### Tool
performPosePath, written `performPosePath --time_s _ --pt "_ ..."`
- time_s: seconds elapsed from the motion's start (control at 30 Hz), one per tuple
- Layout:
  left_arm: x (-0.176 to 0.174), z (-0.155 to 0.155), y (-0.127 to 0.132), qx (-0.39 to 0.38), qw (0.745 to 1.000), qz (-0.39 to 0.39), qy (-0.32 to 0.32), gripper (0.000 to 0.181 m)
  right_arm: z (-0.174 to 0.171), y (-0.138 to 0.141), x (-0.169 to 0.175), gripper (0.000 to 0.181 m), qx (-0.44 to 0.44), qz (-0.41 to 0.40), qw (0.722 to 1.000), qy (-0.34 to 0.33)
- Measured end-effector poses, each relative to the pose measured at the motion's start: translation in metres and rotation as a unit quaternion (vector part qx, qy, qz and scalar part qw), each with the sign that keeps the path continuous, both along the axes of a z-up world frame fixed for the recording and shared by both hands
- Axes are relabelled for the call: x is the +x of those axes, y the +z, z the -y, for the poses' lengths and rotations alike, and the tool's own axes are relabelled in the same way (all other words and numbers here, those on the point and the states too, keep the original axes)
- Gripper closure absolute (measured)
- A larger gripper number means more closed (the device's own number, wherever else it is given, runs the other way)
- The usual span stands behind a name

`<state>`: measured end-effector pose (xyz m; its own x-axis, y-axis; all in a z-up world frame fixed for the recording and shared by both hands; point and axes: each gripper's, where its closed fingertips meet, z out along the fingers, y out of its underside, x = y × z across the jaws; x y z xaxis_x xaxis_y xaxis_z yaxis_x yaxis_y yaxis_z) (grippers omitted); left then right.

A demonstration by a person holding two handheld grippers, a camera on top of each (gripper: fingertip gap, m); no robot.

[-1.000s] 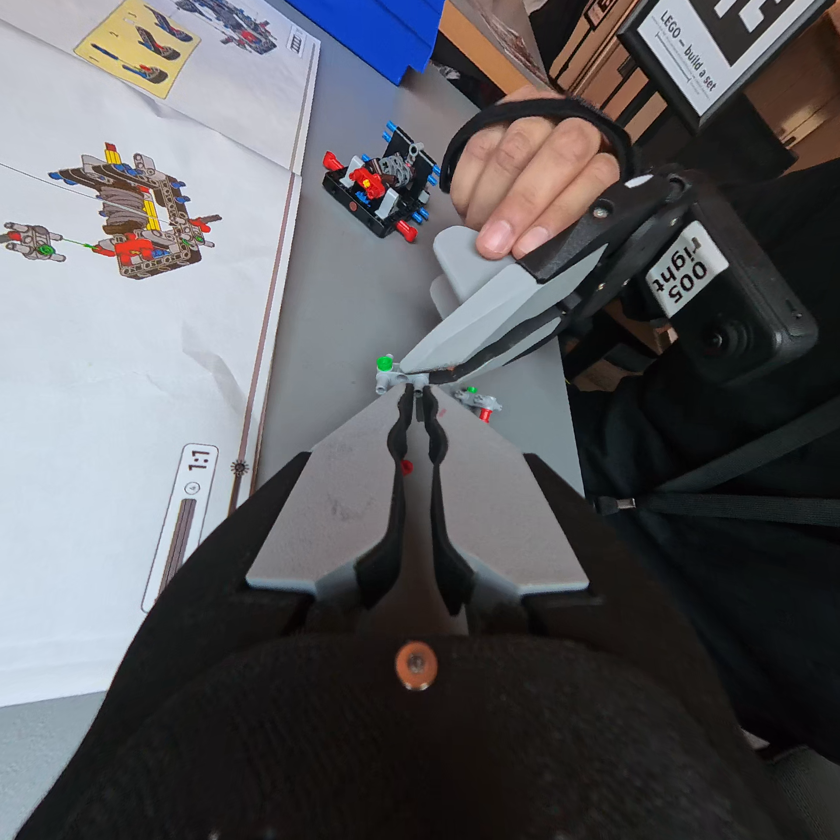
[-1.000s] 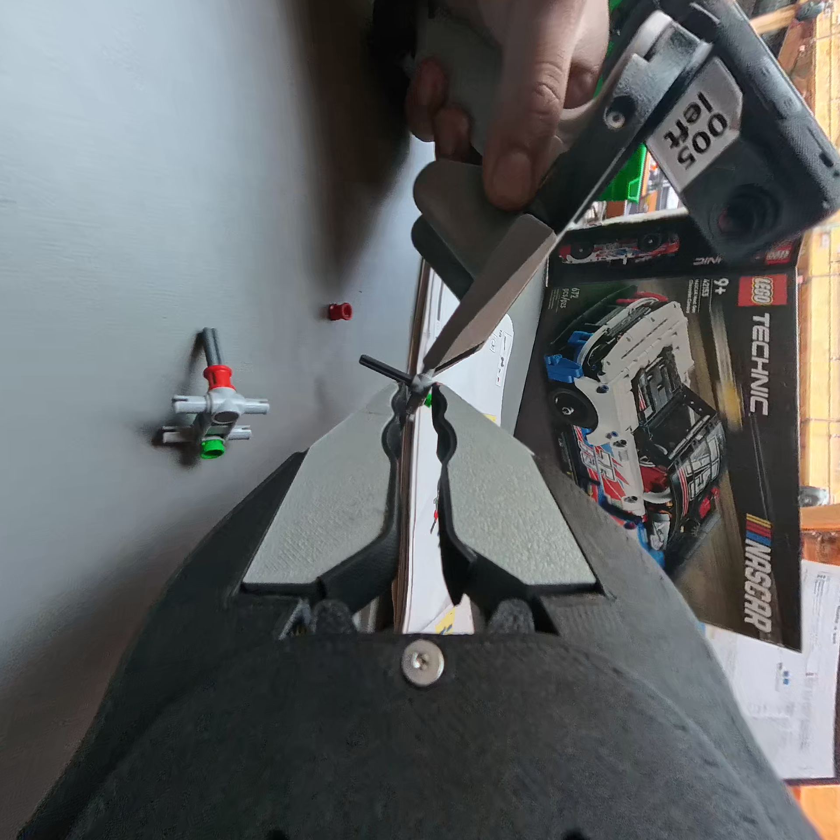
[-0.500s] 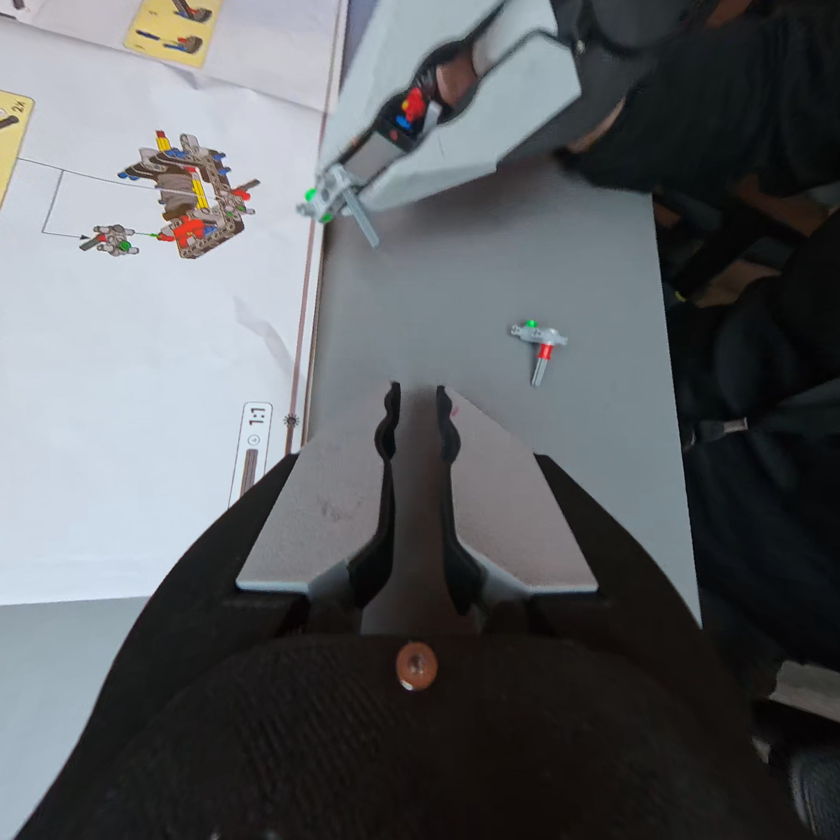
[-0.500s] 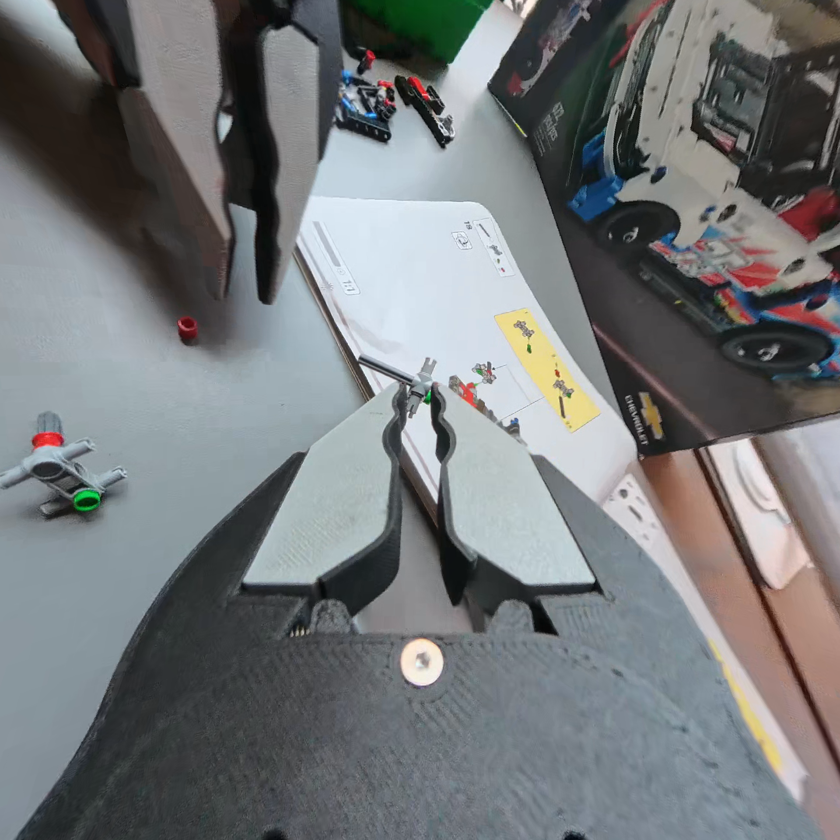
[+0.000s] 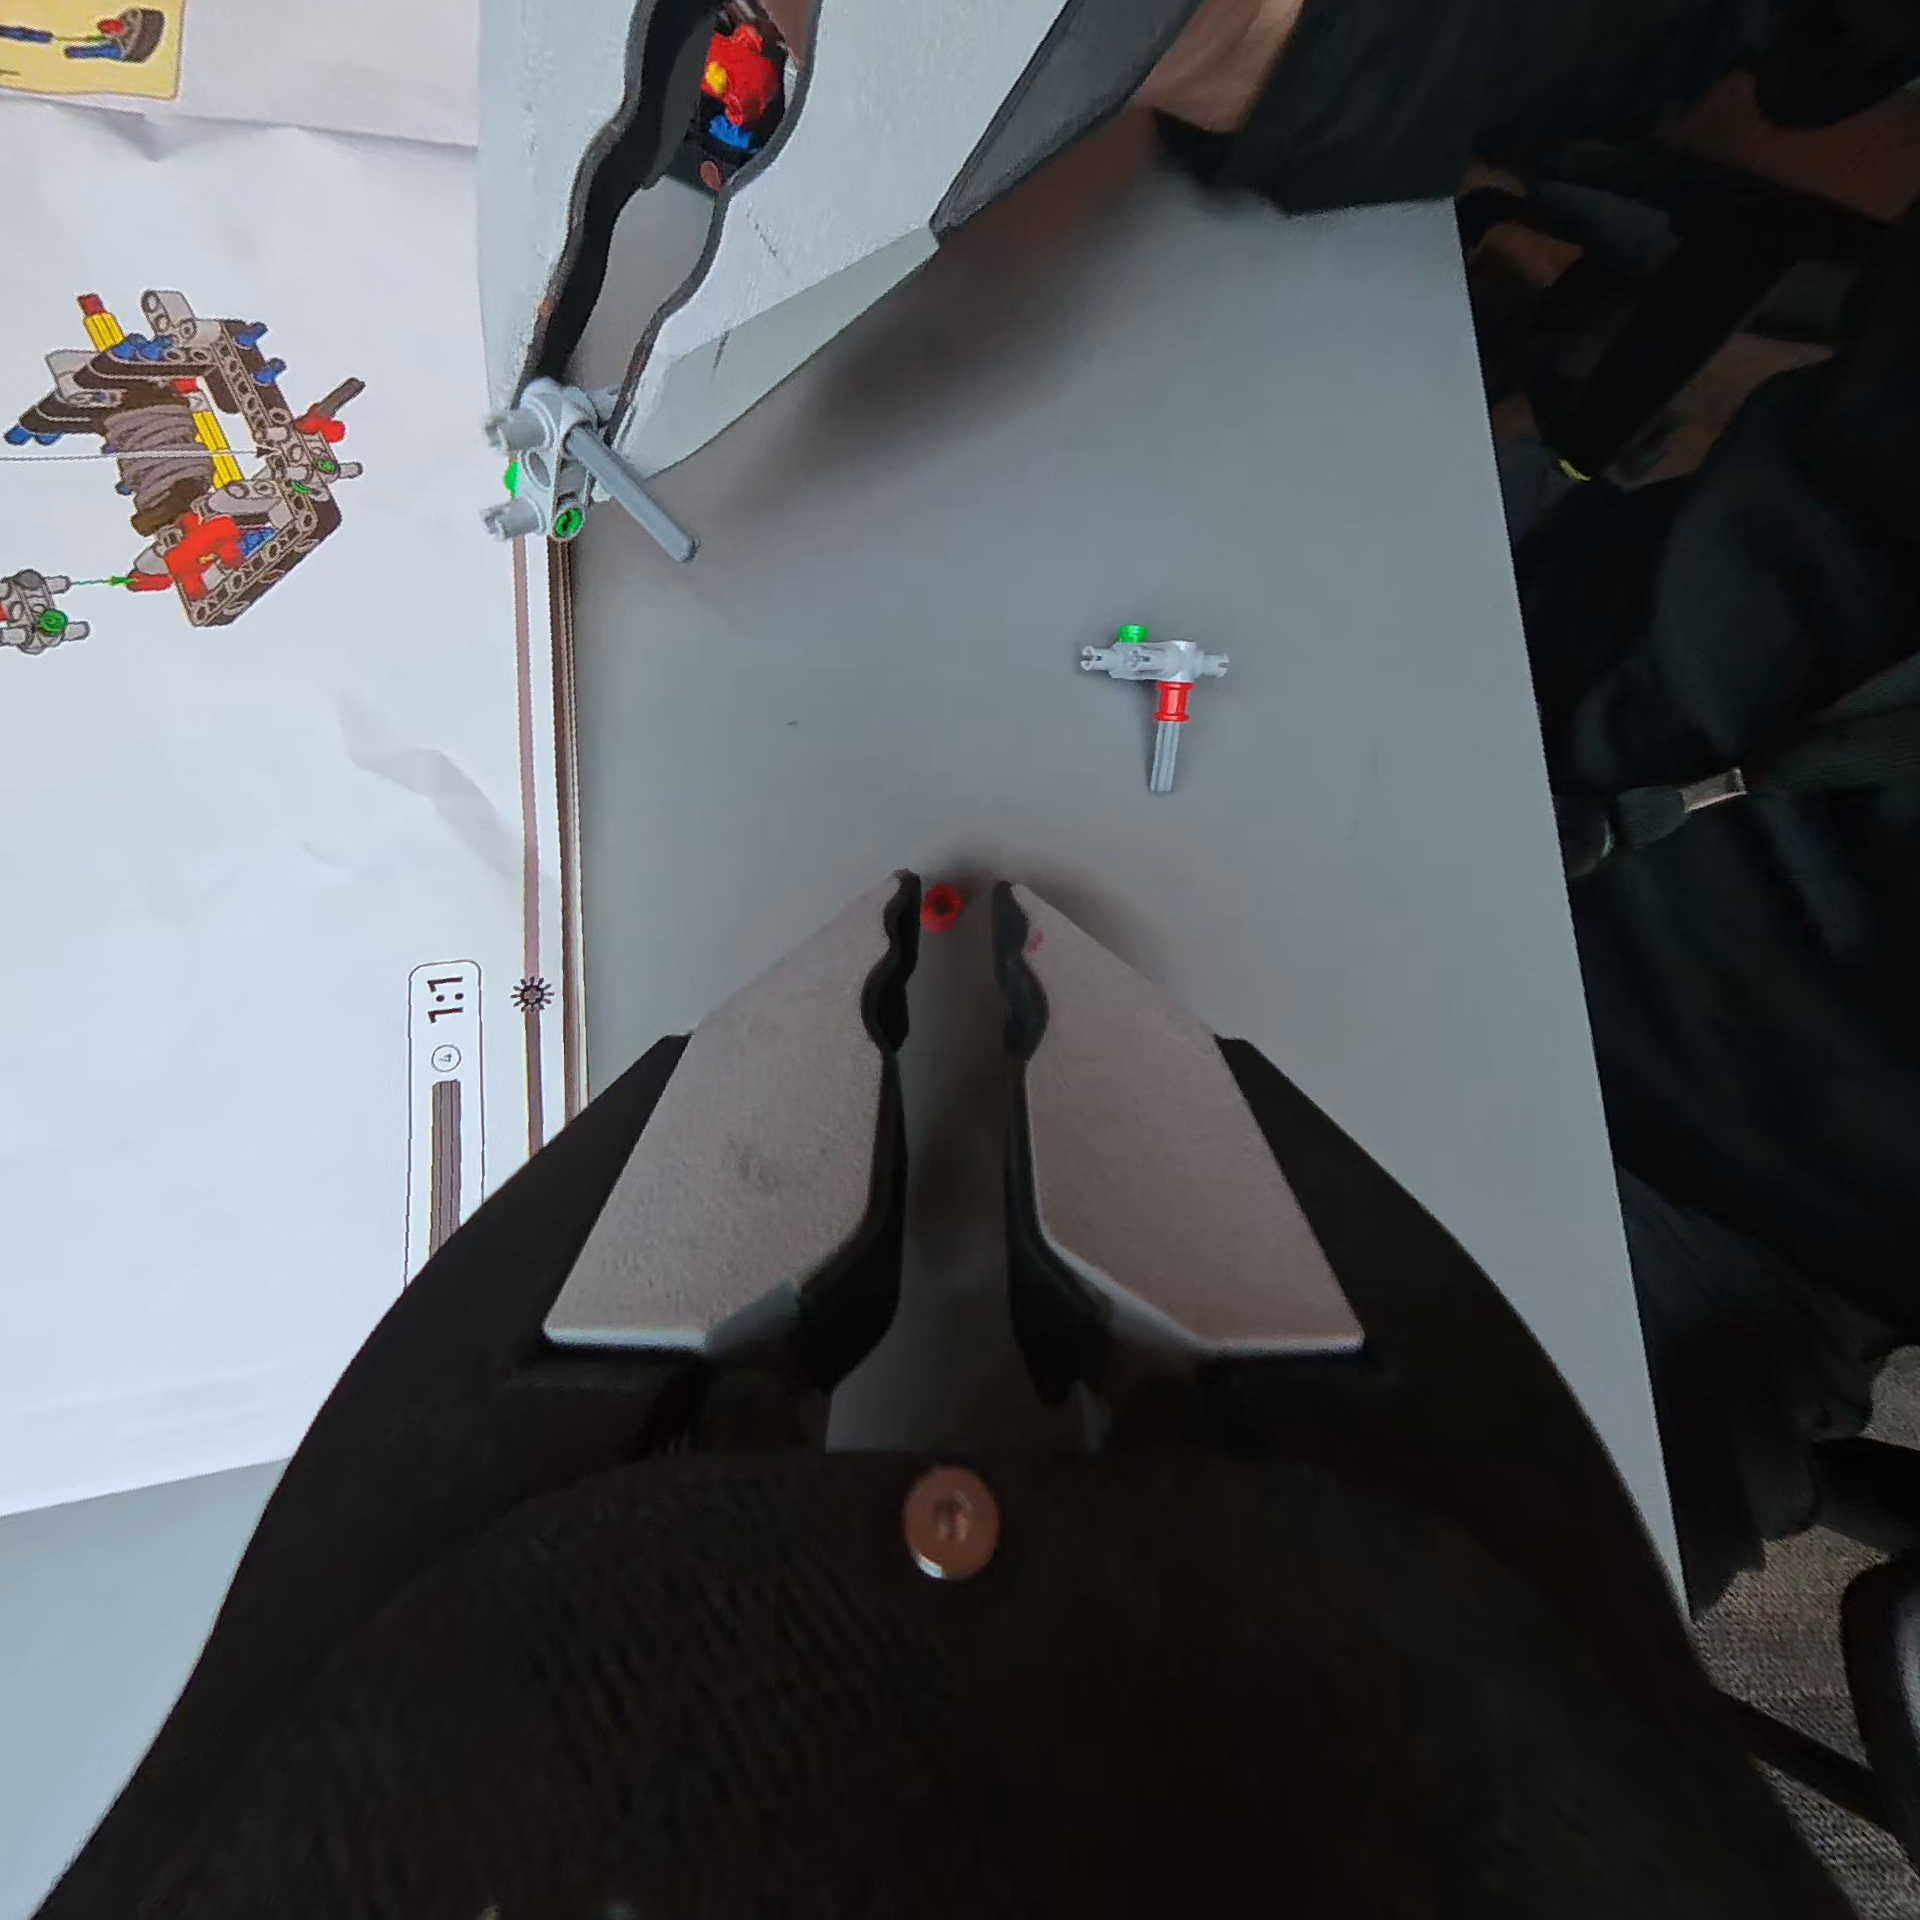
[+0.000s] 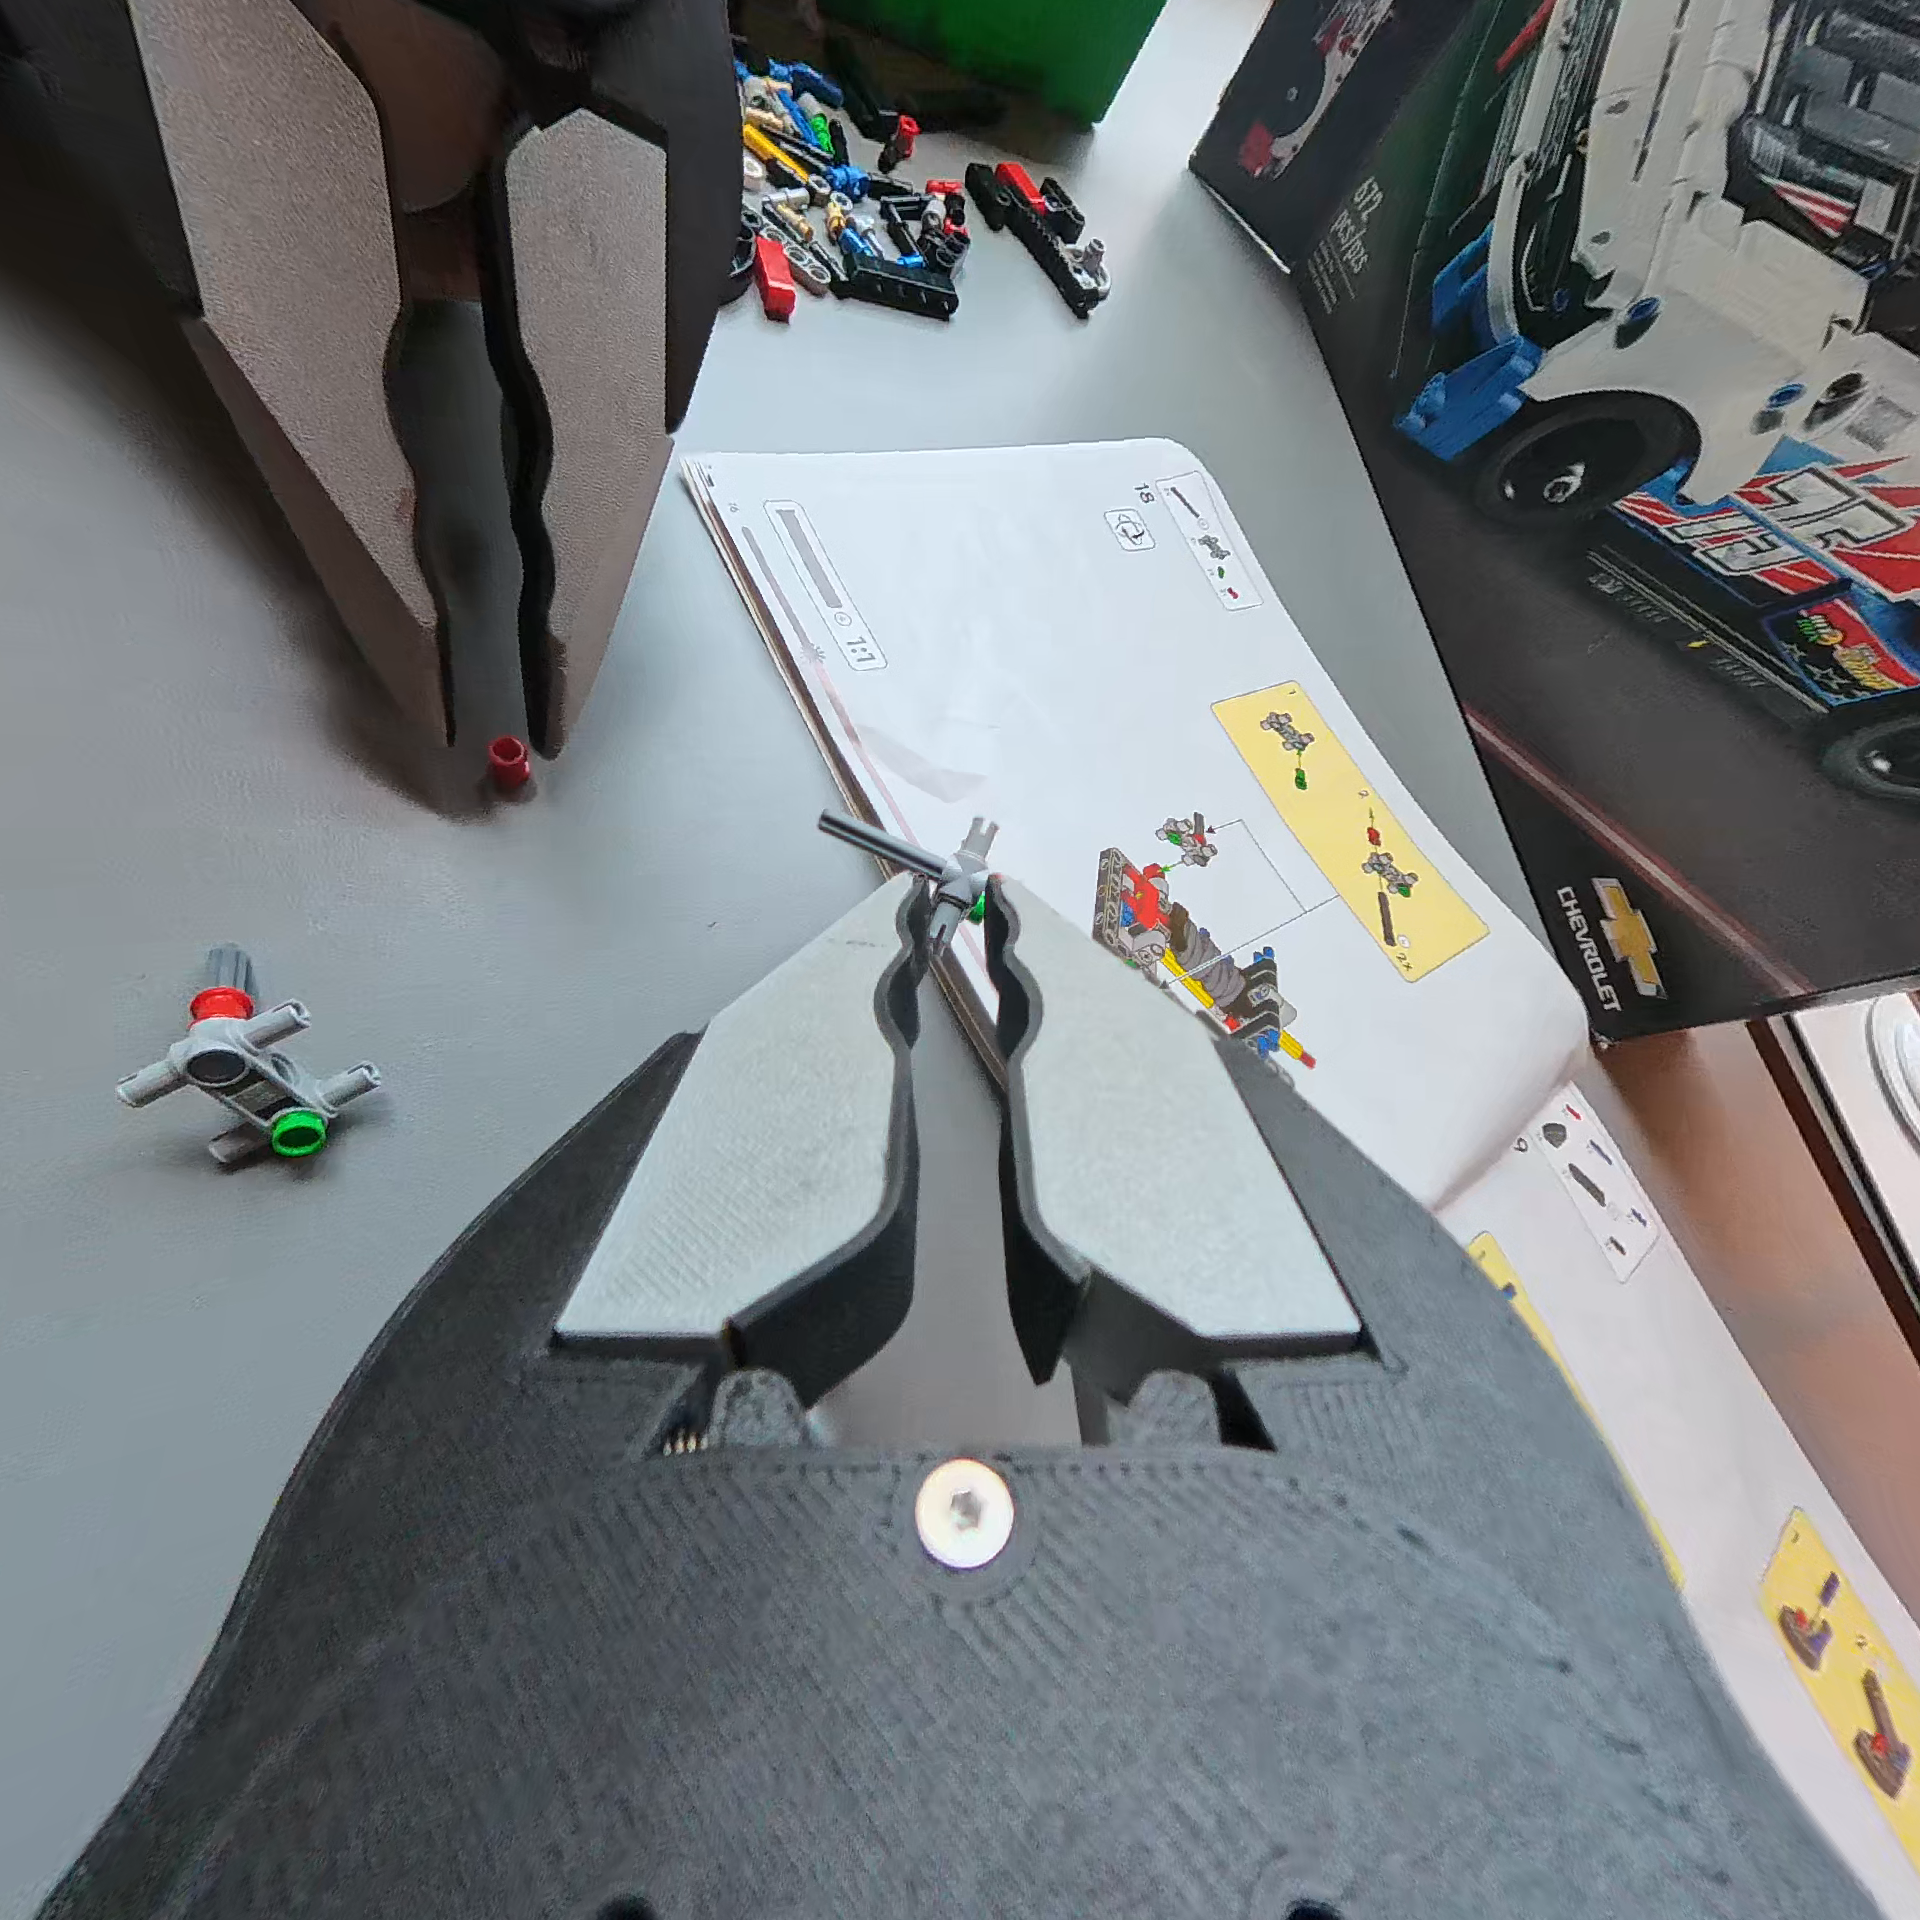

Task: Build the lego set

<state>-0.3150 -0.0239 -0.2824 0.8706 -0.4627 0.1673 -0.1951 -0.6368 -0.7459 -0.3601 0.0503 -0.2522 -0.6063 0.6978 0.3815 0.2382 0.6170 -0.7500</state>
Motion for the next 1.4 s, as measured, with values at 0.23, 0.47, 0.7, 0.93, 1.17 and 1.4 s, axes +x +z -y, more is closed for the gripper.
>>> performPosePath --time_s 0.23,0.47,0.7,0.93,1.17,1.4 --pt "-0.004 -0.005 -0.008 -0.013 1.0 -0.022 0.019 0.181 0.006 -0.006 0.003 0.174 -0.014 0.022 1.0 0.008" --pt "-0.026 -0.013 -0.004 -0.03 0.991 0.05 0.124 0.181 0.007 -0.01 0.004 0.174 -0.006 0.031 0.999 0.013" --pt "-0.027 -0.008 0.004 -0.006 0.988 0.064 0.144 0.17 0.005 -0.006 0.006 0.174 -0.008 0.025 1.0 0.012" --pt "-0.044 0.019 0.009 0.0 0.985 0.01 0.175 0.164 0.004 -0.004 0.007 0.174 -0.003 0.019 1.0 0.013" --pt "-0.076 0.053 0.019 -0.015 0.969 -0.056 0.24 0.169 0.003 -0.004 0.007 0.174 -0.005 0.02 1.0 0.012" --pt "-0.08 0.049 0.016 -0.031 0.969 -0.057 0.24 0.17 0.003 -0.007 0.007 0.174 -0.003 0.025 1.0 0.013"
